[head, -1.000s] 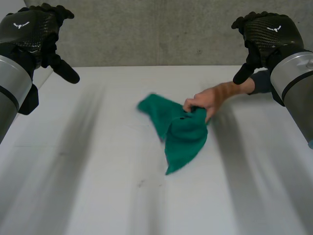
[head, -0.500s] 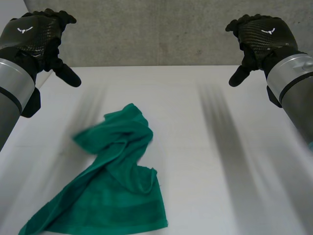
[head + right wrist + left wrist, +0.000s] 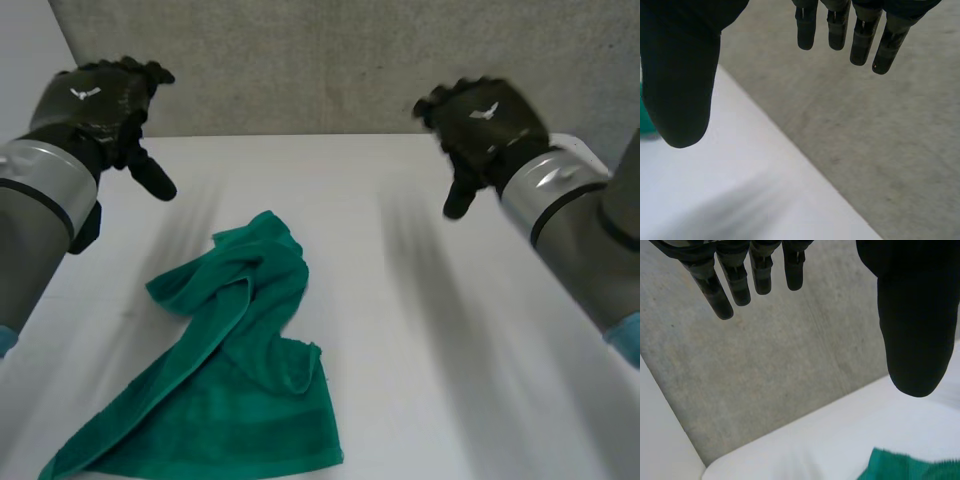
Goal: Fold the towel.
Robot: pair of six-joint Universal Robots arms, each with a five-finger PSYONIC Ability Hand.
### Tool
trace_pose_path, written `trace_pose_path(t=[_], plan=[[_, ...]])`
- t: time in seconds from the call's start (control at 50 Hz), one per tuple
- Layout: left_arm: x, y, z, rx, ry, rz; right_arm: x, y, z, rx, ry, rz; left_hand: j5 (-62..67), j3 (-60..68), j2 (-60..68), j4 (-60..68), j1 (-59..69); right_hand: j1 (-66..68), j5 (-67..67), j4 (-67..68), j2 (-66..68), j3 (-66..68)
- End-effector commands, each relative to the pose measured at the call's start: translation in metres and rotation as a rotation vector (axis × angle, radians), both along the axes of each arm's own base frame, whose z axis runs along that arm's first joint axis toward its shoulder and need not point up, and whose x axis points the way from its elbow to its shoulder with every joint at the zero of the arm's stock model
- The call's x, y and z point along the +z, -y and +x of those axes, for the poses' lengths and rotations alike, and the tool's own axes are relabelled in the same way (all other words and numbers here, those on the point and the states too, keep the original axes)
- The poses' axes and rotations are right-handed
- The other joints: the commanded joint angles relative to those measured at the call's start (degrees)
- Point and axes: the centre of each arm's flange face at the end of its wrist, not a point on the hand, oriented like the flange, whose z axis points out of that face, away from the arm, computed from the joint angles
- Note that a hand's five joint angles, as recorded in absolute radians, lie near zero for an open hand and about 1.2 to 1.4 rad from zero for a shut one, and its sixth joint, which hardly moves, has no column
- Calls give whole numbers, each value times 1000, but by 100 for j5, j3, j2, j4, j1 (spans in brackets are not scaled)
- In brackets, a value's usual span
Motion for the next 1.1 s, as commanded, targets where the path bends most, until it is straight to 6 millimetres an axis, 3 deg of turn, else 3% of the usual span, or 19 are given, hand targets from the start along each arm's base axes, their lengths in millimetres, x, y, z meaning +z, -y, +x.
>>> trace_pose_path(t=[0.02, 0.24, 0.32, 0.44, 0.52, 0.54, 0.56, 0.58, 0.6, 0.64, 0.76, 0.86, 0.9, 0.94, 0.98, 1.02, 1.06, 1.08, 1.1], plan=[[-38, 16, -9, -16, 259, 41, -35, -42, 26, 172, -168, 137, -7, 33, 70, 67, 59, -93, -334, -297, -241, -191], [-96, 39, -24, -144, 388, 144, -97, -78, 57, 320, -86, 434, 279, 318, 355, 353, 344, -93, -334, -297, -241, -191], [-122, 52, -35, -236, 418, 176, -142, -85, 74, 315, -13, 597, 716, 755, 793, 790, 782, -93, -334, -297, -241, -191], [-152, 71, -40, -256, 493, 198, -165, -96, 88, 329, 25, 644, 2077, 2117, 2154, 2151, 2143, 185, -56, -19, 37, 86], [-166, 77, -40, -258, 511, 222, -173, -90, 95, 301, 40, 592, 3168, 3208, 3245, 3242, 3234, 2181, 1940, 1977, 2033, 2082], [-166, 77, -40, -258, 511, 222, -174, -88, 95, 291, 42, 584, 3173, 3212, 3250, 3247, 3239, 3136, 2895, 2932, 2988, 3037], [-167, 77, -40, -257, 512, 222, -173, -83, 96, 270, 52, 558, 3673, 3712, 3749, 3746, 3738, 6010, 5769, 5805, 5862, 5911], [-168, 78, -41, -258, 509, 218, -172, -81, 96, 257, 57, 545, 4993, 5033, 5070, 5067, 5059, 6898, 6657, 6694, 6750, 6800], [-168, 78, -41, -258, 508, 218, -171, -77, 95, 240, 65, 530, 5006, 5046, 5083, 5080, 5072, 6907, 6666, 6703, 6759, 6809], [-161, 83, -41, -242, 493, 186, -167, -70, 96, 221, 84, 496, 6733, 6772, 6809, 6807, 6798, 6907, 6666, 6703, 6759, 6809], [-113, 99, -39, -128, 414, -23, -143, -56, 102, 211, 76, 385, 6737, 6776, 6813, 6811, 6802, 6907, 6666, 6703, 6759, 6809], [-55, 110, -36, 26, 293, -237, -76, -3, 87, 113, 170, 189, 6737, 6776, 6813, 6811, 6802, 6907, 6666, 6703, 6759, 6809], [-25, 109, -34, 102, 226, -325, -30, 18, 74, 62, 243, 73, 6737, 6776, 6813, 6811, 6802, 6907, 6666, 6703, 6759, 6809], [-4, 105, -31, 151, 178, -379, -4, 23, 70, 54, 285, 13, 6737, 6776, 6813, 6811, 6802, 6907, 6666, 6703, 6759, 6809], [1, 102, -32, 155, 171, -389, -1, 23, 70, 56, 286, 11, 6737, 6776, 6813, 6811, 6802, 6907, 6666, 6703, 6759, 6809], [6, 92, -33, 143, 169, -391, -19, 14, 68, 58, 221, 110, 6737, 6776, 6813, 6811, 6802, 6907, 6666, 6703, 6759, 6809], [0, 89, -33, 137, 178, -374, -37, 8, 64, 57, 177, 190, 6737, 6776, 6813, 6811, 6802, 5442, 5201, 5238, 5294, 5344], [-9, 85, -33, 126, 194, -347, -60, -1, 61, 63, 122, 280, 6737, 6776, 6813, 6811, 6802, 3568, 3327, 3364, 3420, 3470], [-13, 83, -32, 122, 200, -335, -72, -6, 59, 65, 94, 327, 6737, 6776, 6813, 6811, 6802, 2850, 2609, 2646, 2702, 2751]])
